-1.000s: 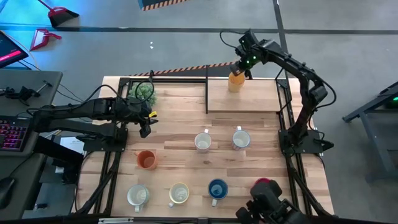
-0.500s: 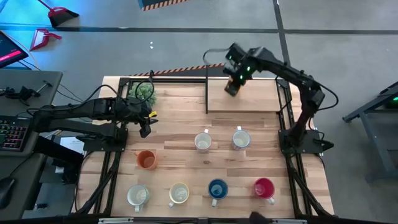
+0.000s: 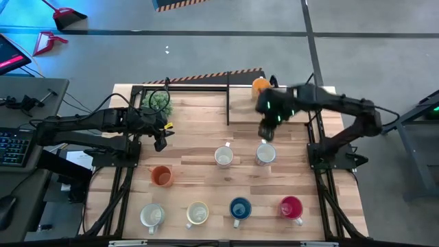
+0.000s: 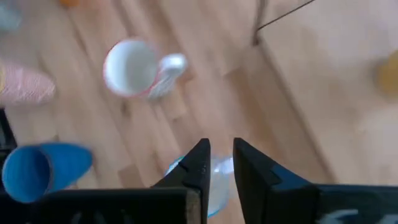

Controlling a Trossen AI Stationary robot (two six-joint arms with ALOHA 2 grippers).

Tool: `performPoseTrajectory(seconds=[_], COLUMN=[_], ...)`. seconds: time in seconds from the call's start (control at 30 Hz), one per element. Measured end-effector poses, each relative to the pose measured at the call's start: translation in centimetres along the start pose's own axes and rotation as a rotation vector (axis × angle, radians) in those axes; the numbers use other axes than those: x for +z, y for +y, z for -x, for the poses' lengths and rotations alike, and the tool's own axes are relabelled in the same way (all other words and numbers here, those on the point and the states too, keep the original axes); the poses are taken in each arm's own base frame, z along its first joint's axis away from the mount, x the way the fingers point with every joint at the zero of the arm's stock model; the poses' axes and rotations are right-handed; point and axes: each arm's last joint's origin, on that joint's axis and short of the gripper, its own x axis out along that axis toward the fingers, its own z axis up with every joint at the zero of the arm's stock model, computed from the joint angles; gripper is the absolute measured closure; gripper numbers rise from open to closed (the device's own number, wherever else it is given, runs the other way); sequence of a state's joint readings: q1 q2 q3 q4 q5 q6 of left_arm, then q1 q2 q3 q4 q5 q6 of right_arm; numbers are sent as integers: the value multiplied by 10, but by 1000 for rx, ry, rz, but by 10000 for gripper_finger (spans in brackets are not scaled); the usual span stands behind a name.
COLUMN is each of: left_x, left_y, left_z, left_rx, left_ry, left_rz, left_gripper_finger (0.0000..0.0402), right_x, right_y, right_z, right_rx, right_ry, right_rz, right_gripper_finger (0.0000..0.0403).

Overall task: Place coffee mugs
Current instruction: Put the gray patterned mug on the shelf

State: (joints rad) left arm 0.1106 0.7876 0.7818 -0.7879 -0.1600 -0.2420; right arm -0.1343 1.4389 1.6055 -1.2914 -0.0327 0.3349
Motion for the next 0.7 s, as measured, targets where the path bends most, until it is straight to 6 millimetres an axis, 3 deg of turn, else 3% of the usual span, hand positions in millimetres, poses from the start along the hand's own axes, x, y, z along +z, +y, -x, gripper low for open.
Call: performPoseTrajectory(seconds=[0.13,0.33,0.5,0.7], left_x=[0,1,6,20], left_y=[0,-1,-2,-6], left_z=[0,0,0,2], left_rx=[0,-28,-45,-99], left_ry=[-1,-1,-52,-199], left_rz=[0,5,27,50], left_gripper_finger=[286,286,286,286], right_x=[-27,-73,-117,-153], right_y=[21,36,28,11], right_z=[-11,-31,-34,-34], right_rx=[-33,-68,-27,22], right_ry=[-1,-77,-246,-500], right_rz=[20,54,21,114], right_gripper_finger=[340,337,337,337])
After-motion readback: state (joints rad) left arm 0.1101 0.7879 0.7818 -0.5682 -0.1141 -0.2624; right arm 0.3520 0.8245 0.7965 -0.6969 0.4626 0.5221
